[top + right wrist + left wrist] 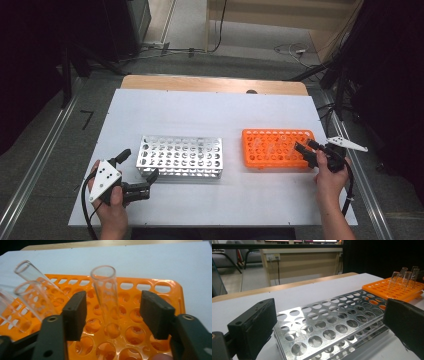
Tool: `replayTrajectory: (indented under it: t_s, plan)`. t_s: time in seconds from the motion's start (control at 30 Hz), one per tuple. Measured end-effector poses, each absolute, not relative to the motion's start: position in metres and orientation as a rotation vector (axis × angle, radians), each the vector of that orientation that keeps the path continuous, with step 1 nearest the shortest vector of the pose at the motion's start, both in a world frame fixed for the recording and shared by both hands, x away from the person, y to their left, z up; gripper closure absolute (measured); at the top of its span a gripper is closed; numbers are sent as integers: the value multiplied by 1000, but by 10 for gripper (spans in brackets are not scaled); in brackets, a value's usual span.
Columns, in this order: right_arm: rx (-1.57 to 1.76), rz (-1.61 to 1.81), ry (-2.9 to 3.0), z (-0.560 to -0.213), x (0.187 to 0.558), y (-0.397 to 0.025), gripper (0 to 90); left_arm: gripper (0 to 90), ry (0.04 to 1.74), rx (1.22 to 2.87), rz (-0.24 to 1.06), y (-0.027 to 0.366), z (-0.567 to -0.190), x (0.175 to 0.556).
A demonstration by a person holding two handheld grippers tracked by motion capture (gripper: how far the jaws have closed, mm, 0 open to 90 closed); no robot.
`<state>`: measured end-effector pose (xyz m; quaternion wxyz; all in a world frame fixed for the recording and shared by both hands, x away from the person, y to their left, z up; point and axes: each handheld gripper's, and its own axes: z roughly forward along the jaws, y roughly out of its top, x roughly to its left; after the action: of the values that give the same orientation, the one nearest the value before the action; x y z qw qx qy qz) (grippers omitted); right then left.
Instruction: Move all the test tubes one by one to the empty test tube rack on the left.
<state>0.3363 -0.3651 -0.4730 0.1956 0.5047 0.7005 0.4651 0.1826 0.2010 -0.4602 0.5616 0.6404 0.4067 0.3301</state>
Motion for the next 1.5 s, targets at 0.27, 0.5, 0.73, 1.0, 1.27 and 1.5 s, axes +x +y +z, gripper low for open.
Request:
replayTrajectory:
  t_s: [0.27,0.5,0.73,1.0,1.27,1.5]
  plan:
    - [1371,1288,1989,-482,336,-369,600,0,958,1515,767,201,-462,183]
    - [1322,1284,2010,-481,333,-366,726,0,951,1527,772,197,-461,184]
    - [1311,1278,2020,-480,334,-366,731,0,953,1534,758,194,-460,185]
    - [1284,1288,2002,-464,331,-368,732,0,942,1582,753,180,-445,188]
    - [1248,1298,1957,-440,320,-373,732,0,905,1617,666,164,-430,202]
    - [1209,1334,1941,-420,312,-369,732,0,892,1630,607,154,-417,216]
